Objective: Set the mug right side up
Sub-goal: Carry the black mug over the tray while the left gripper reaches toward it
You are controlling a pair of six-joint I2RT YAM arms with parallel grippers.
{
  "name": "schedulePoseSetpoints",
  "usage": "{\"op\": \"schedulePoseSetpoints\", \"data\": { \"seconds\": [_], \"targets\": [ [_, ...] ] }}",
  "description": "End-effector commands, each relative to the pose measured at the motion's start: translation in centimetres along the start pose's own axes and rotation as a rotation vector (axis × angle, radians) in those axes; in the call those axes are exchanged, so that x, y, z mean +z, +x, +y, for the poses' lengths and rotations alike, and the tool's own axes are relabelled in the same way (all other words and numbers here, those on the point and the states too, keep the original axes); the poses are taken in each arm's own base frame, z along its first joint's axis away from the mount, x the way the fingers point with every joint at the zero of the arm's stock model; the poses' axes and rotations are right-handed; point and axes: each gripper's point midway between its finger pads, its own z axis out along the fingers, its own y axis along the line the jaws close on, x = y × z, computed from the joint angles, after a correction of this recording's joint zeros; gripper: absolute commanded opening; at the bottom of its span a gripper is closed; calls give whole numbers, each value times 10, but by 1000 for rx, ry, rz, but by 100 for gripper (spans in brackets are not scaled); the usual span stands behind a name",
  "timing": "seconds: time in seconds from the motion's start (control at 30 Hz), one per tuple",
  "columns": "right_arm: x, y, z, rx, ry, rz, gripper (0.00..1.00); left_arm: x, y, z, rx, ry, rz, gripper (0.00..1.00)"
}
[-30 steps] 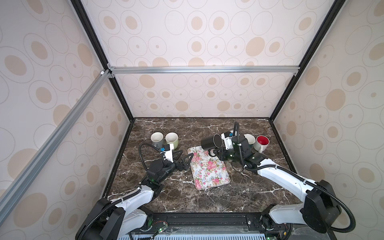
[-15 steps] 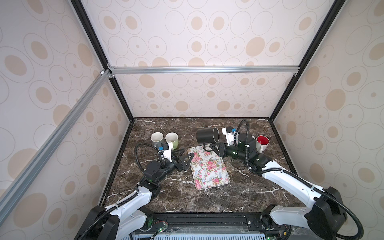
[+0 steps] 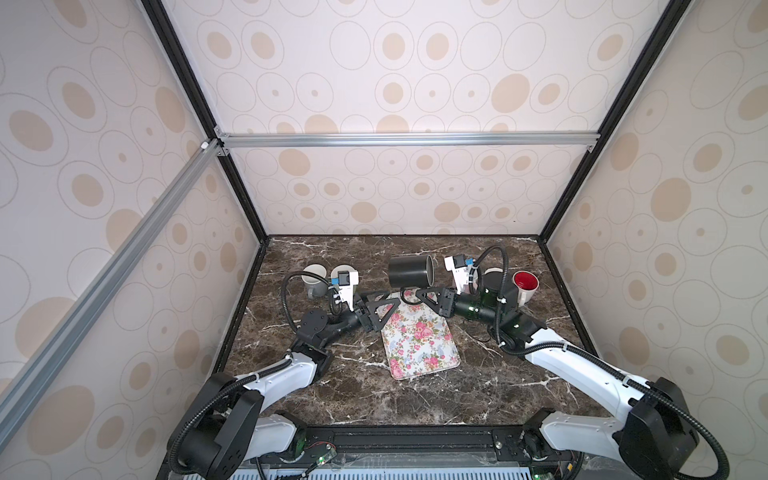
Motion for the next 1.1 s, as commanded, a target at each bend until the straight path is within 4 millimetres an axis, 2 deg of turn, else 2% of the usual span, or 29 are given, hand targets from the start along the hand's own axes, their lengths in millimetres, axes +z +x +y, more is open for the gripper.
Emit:
{"op": "schedulePoseSetpoints", "data": {
  "seconds": [0.0,0.2,0.5,0.63,1.0,1.07],
  "targets": [
    [-11,-34,47,-113,-144,-116,0,11,-12,-31,23,129,2,93],
    [-14,-33,54,-113,-180,-113,0,21,-4,-35,-4,155,34,86],
    [-16,-25,45,-130,-155,-111,0,29,-1,-42,-23,196,55,82],
    [-14,-22,46,-132,-173,-95,0,32,0,-41,-31,201,66,69],
    [-12,-15,48,-137,-199,-62,0,37,-1,-45,-90,278,63,53],
    [-13,-14,48,-143,-194,-59,0,38,1,-44,-102,282,65,47]
  ]
}}
